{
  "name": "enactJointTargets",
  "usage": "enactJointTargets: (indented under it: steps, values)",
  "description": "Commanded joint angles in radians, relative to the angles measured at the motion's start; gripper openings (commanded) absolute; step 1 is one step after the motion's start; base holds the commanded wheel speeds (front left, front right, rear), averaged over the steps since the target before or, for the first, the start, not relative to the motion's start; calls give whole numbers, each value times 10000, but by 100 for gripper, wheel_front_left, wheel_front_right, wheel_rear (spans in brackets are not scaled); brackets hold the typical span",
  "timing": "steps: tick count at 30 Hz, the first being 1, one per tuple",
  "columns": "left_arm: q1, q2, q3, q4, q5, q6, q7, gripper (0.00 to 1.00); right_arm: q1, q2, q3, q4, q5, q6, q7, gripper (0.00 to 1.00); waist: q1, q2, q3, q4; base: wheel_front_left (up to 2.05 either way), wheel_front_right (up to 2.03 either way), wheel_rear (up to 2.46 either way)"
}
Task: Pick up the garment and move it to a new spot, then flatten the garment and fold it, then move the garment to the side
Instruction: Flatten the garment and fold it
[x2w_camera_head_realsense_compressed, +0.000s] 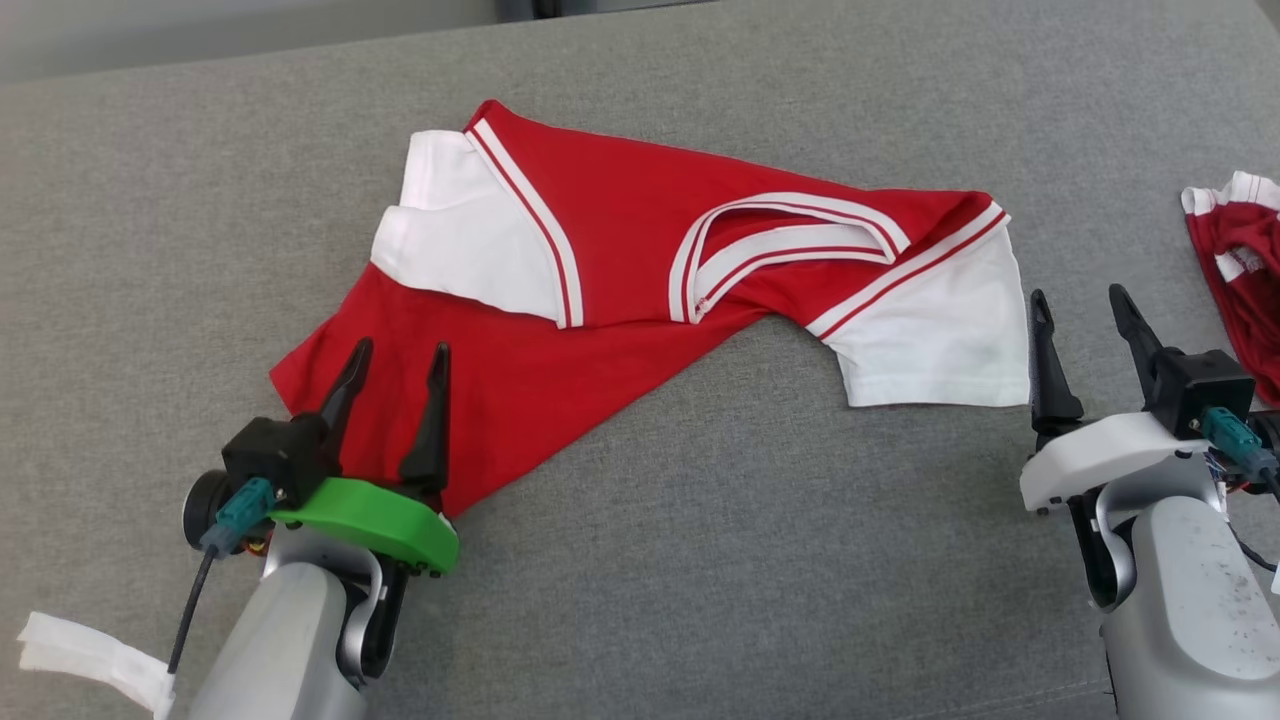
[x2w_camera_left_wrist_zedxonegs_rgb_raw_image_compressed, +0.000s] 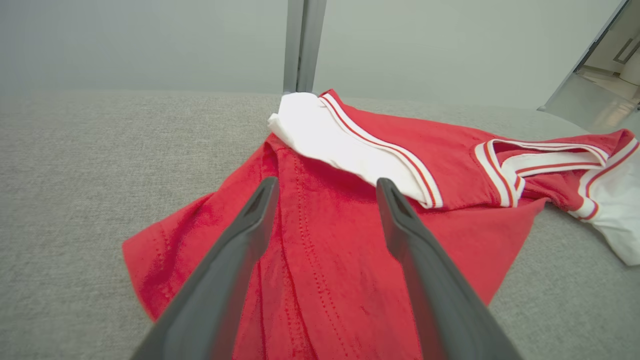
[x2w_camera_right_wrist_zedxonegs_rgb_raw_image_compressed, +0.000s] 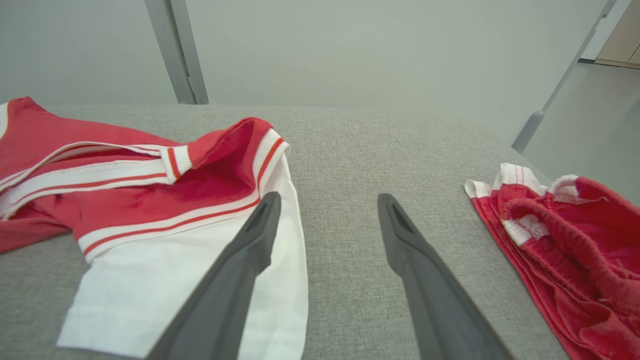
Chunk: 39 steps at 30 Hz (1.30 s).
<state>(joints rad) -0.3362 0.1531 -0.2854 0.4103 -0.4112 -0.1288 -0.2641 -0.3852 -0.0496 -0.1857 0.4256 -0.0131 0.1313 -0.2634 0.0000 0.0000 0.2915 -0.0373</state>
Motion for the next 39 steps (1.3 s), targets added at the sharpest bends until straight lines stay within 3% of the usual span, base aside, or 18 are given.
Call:
enactJointTargets:
  steps: [1, 11, 21, 22, 24, 32, 39]
  values:
    - [-293, 163, -83, 93, -113, -31, 0, 100, -107, -30, 93, -86, 126, -12, -14, 100, 0, 0, 350, -254, 0, 0, 0]
    - [-1406, 726, -185, 665, -535, -31, 0, 100, -328, -28, 777, -330, 501, -12, -14, 100, 0, 0, 887, -751, 0, 0, 0]
    - [-2016, 837, -47, 1060, -699, -31, 0, 100, -307, -30, 1042, -306, 700, -12, -14, 100, 0, 0, 1075, -1023, 0, 0, 0]
    - [-2092, 882, -102, 1088, -691, -31, 0, 79, -315, -30, 1060, -299, 717, -12, -14, 100, 0, 0, 1079, -1039, 0, 0, 0]
    - [-2201, 962, -200, 977, -647, -31, 0, 0, -328, -29, 1085, -294, 745, -12, -14, 100, 0, 0, 1079, -1055, 0, 0, 0]
    - [-3323, 1017, -903, 337, -719, -32, 0, 0, -358, -30, 1191, -329, 865, -12, -14, 100, 0, 0, 1031, -1087, 0, 0, 0]
    - [-4209, 1042, -1060, 613, -475, -32, 0, 0, -352, -33, 1442, -321, 1161, -12, -14, 100, 0, 0, 1059, -1414, 0, 0, 0]
